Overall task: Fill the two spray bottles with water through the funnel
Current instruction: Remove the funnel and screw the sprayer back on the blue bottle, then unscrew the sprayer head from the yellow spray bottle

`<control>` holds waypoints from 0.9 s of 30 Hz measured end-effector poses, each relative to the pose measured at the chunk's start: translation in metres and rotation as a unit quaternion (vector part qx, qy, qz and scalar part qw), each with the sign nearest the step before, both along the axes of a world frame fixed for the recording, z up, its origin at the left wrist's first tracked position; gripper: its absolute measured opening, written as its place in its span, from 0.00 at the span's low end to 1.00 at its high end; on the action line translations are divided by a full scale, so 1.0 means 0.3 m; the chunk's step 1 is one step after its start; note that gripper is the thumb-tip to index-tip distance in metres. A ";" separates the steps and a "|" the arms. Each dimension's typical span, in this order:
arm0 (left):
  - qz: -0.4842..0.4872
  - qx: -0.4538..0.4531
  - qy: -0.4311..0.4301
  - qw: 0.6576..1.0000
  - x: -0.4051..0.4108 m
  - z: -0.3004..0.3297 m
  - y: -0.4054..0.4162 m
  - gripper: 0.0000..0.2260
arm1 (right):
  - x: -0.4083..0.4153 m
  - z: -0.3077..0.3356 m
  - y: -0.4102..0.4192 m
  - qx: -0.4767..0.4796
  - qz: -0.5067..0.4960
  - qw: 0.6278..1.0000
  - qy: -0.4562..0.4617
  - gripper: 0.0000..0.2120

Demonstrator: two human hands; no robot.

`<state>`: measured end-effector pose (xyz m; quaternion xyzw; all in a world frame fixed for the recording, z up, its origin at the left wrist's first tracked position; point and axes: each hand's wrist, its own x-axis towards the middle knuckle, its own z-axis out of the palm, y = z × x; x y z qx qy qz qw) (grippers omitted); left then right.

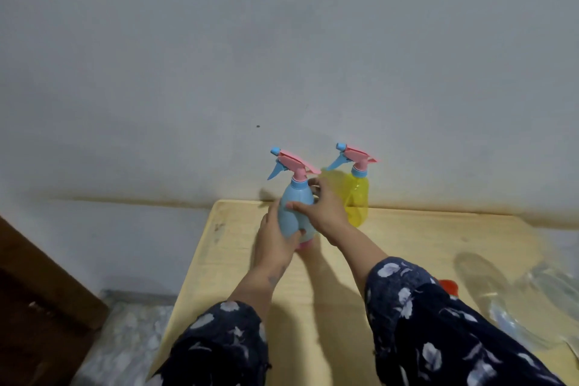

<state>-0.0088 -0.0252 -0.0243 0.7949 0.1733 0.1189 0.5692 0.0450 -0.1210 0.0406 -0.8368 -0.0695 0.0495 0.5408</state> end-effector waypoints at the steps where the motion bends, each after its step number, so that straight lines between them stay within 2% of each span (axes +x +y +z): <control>1: 0.005 -0.001 -0.005 1.000 0.032 -0.022 0.010 0.36 | 0.033 -0.020 0.004 0.004 0.004 1.000 -0.005 0.29; 14: 0.038 0.036 -0.057 0.997 0.210 -0.145 0.035 0.32 | 0.208 -0.179 0.040 0.001 0.016 0.994 -0.105 0.27; 19: 0.028 0.043 -0.049 0.998 0.213 -0.138 0.043 0.33 | 0.206 -0.188 0.037 0.000 0.034 0.995 -0.091 0.29; 23: 0.027 0.076 0.005 0.997 0.173 -0.122 0.037 0.39 | 0.175 -0.176 0.009 -0.009 0.046 0.998 -0.050 0.37; 25: 0.050 0.088 0.032 0.994 0.147 -0.122 0.025 0.37 | 0.147 -0.164 -0.021 -0.016 0.043 0.998 -0.036 0.35; 27: 0.059 0.098 0.048 0.992 0.123 -0.122 0.002 0.31 | 0.115 -0.152 -0.058 -0.012 0.022 0.999 -0.042 0.27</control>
